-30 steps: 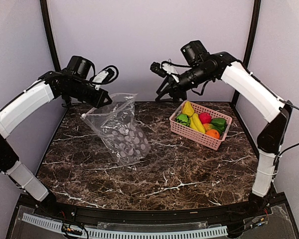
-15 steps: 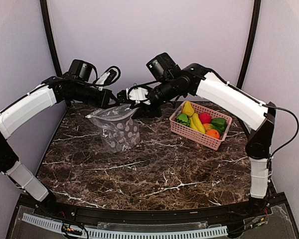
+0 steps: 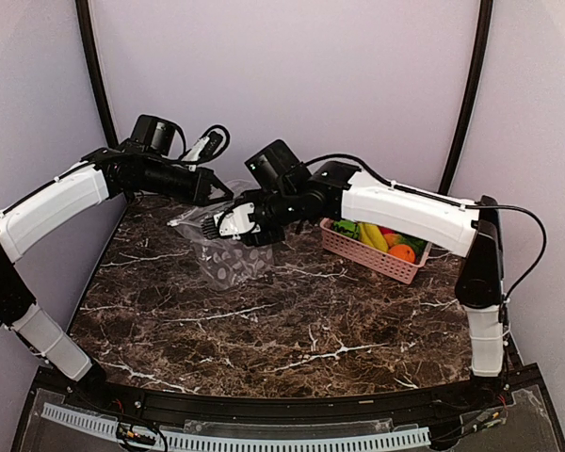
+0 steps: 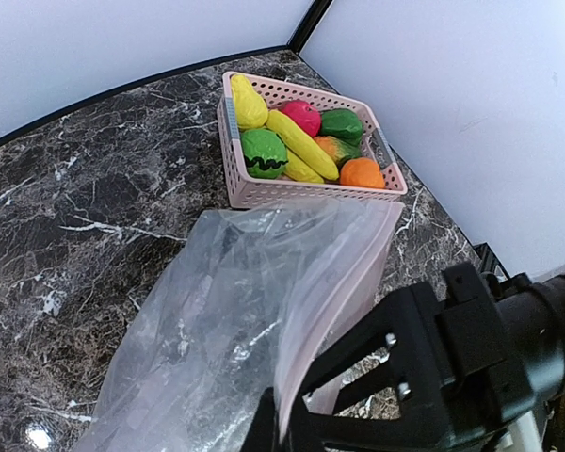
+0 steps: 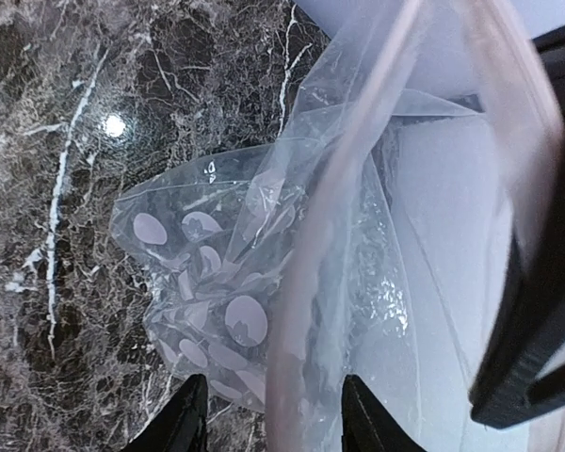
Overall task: Place the food in the zip-top bag and seal the zipper
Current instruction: Open the zipper food storage bag.
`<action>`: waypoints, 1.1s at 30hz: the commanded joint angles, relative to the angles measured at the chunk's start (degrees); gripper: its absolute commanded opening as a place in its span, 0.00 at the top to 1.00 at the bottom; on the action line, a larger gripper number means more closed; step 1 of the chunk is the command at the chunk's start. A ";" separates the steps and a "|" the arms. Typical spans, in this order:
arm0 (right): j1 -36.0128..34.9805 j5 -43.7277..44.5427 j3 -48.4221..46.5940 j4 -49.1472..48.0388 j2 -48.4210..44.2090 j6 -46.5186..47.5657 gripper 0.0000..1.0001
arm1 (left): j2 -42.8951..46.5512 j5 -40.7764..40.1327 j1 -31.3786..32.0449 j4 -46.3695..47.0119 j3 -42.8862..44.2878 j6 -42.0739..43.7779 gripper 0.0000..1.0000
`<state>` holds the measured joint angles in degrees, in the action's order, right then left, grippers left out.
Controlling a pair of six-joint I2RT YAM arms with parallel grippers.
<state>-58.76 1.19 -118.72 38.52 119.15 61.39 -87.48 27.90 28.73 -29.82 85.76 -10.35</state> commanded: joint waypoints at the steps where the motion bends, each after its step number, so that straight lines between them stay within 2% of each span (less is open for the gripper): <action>1: -1.60 10.91 5.39 -13.36 1.55 6.22 0.58 | -0.27 2.14 0.10 -0.95 1.05 -0.03 0.99; 3: -1.90 15.32 6.38 -19.67 1.75 8.36 0.68 | -0.45 1.02 0.10 -2.10 1.48 0.69 0.99; 4: -1.93 16.38 5.96 -21.63 1.76 9.25 0.77 | -0.47 -0.03 0.05 -2.62 1.84 1.26 0.99; 6: -1.97 15.44 2.18 -19.28 1.85 9.12 0.96 | -0.79 -4.78 -0.37 -4.42 2.81 2.26 0.99; 7: -1.99 13.53 -0.69 -15.10 1.99 8.24 1.00 | -1.16 -7.33 -0.66 -5.59 3.22 2.61 0.99; 11: -2.36 0.97 -15.54 5.50 2.98 2.04 1.00 | -2.23 -11.44 -2.71 -7.14 5.64 4.23 0.99; 13: -2.83 -3.34 -17.66 12.21 2.67 0.94 1.00 | -2.75 -12.97 -3.02 -7.35 6.75 5.42 0.99; 19: -3.42 -10.20 -16.56 22.48 0.79 -1.09 1.00 | -4.04 -12.58 -3.16 -7.37 9.12 7.05 0.99; 23: -3.43 -11.96 -16.65 24.21 0.91 -2.98 1.00 | -3.77 -11.74 -3.15 -7.66 9.57 7.68 0.99; 24: -3.40 -10.92 -16.89 23.32 0.97 -3.66 0.98 | -3.60 -11.62 -3.15 -8.02 9.72 7.87 0.99; 25: -3.41 -9.49 -17.21 20.95 1.08 -4.60 0.87 | -3.40 -11.63 -3.15 -8.22 10.05 8.35 0.99; 28: -3.09 -8.27 -21.73 18.53 1.08 -6.16 0.69 | -2.78 -14.65 -3.15 -9.80 11.17 10.53 0.99; 31: -2.34 -10.04 -26.30 17.63 -0.29 -9.17 0.35 | -0.95 -21.85 -3.15 -10.61 13.53 13.55 0.99; 33: -1.29 -10.93 -27.99 18.02 -1.51 -11.89 0.29 | 0.57 -26.12 -3.09 -10.76 15.27 15.78 0.99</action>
<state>-61.39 -7.62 -141.58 58.67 120.53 55.02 -91.13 11.29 25.82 -38.63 96.92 0.21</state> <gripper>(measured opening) 0.644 0.012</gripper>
